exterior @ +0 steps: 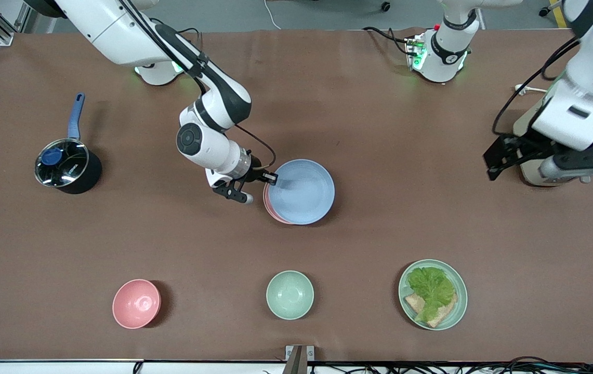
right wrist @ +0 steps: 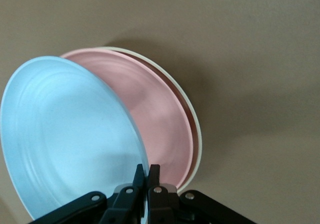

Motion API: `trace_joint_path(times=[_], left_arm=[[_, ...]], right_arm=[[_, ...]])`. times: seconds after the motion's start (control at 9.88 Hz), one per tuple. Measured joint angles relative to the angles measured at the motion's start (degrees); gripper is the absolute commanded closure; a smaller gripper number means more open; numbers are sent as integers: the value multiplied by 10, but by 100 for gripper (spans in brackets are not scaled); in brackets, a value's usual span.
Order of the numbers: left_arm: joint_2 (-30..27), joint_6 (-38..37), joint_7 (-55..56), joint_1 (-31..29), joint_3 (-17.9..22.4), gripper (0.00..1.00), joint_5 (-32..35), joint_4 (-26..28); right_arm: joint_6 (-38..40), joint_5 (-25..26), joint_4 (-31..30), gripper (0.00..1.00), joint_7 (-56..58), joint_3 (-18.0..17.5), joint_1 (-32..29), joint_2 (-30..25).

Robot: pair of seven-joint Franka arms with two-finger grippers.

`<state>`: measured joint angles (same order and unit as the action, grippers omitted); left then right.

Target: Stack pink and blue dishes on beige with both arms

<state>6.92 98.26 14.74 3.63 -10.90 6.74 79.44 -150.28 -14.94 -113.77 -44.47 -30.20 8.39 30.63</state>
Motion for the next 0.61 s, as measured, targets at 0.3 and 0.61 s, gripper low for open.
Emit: trace_joint_path(times=[0.3,0.61], left_arm=[[-21,-14,-48,-21,1,0,-16,1],[-61,-56,-92,-43,5,0,-42,32]], right_arm=[[-8,16,-13,38,0,2,0,0],[-8,16,-17,0,0,4,0,0]])
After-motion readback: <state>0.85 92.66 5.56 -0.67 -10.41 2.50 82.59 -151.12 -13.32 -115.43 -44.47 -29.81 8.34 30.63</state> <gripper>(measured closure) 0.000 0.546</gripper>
